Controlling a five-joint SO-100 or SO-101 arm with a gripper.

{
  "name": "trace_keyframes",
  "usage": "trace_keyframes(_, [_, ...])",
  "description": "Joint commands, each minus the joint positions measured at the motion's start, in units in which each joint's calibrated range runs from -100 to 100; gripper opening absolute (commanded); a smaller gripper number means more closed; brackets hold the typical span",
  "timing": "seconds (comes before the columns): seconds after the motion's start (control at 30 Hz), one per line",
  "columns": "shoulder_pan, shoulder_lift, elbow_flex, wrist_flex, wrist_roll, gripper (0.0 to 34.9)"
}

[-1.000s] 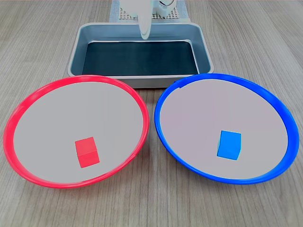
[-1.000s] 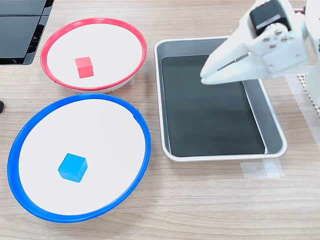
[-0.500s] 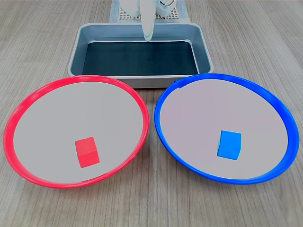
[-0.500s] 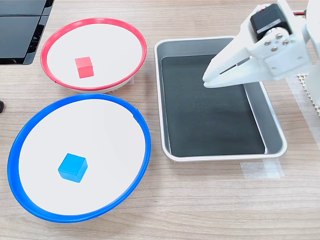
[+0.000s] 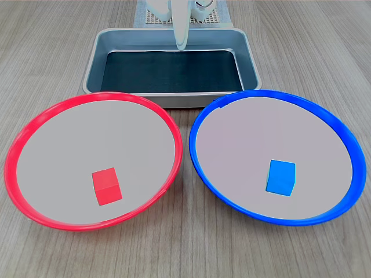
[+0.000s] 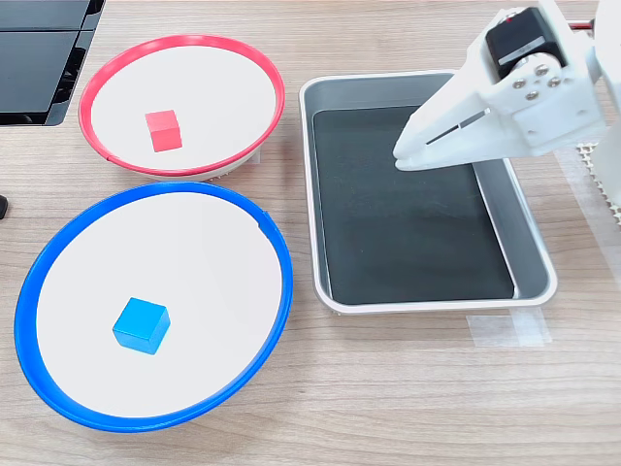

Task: Move two blocks from tray to matching dishes

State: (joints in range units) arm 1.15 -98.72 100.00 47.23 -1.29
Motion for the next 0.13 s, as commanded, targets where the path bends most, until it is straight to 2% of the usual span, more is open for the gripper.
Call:
trace_keyframes(0.0, [-0.4, -0.3, 0.0, 0.2, -0.1, 0.3])
trace_keyframes(0.1, [-0.4, -0.3, 0.0, 0.2, -0.1, 0.3])
